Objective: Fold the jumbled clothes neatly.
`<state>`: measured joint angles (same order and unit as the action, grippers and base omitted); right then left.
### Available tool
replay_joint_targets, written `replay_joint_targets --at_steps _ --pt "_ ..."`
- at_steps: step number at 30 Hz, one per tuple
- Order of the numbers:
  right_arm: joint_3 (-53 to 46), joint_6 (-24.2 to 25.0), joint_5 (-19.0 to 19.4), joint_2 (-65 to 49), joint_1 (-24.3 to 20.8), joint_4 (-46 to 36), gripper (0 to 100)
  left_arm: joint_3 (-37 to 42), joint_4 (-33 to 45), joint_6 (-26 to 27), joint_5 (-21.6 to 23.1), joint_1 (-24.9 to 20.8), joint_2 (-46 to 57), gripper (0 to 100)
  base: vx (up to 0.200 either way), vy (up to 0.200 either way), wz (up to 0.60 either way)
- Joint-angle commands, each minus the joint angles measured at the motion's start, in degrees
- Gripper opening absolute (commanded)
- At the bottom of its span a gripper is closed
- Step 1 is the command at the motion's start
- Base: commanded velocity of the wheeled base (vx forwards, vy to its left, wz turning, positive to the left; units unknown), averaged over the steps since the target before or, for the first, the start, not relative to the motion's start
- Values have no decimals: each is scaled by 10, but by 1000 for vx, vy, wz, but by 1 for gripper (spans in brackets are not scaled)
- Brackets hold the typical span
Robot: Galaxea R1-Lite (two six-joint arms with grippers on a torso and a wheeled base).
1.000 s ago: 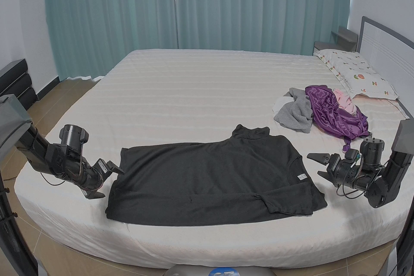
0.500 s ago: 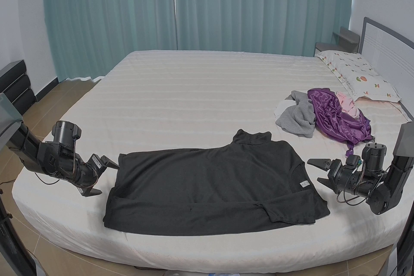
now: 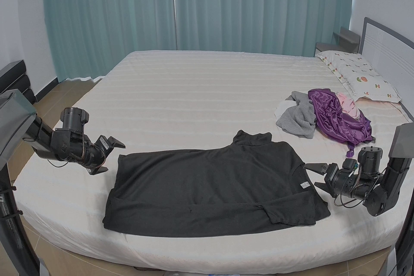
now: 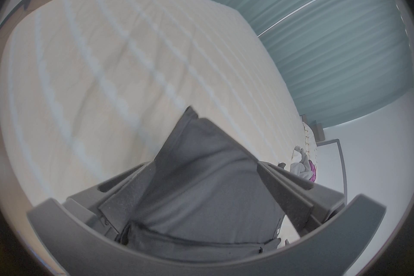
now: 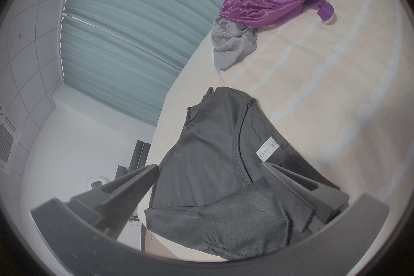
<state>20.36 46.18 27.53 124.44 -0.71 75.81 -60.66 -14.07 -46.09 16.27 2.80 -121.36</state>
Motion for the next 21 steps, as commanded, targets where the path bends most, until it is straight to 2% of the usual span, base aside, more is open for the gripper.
replay_joint_targets --at_steps 1,7,21 --pt "0 1 -1 19 -6 2 100 -98 1 26 1 -1 -86 100 0 0 0" --pt "0 2 1 27 -6 1 100 -200 3 36 0 -1 -150 100 0 0 0" --pt "-1 4 2 30 -6 1 100 -211 -23 46 -1 4 -193 100 0 0 0"
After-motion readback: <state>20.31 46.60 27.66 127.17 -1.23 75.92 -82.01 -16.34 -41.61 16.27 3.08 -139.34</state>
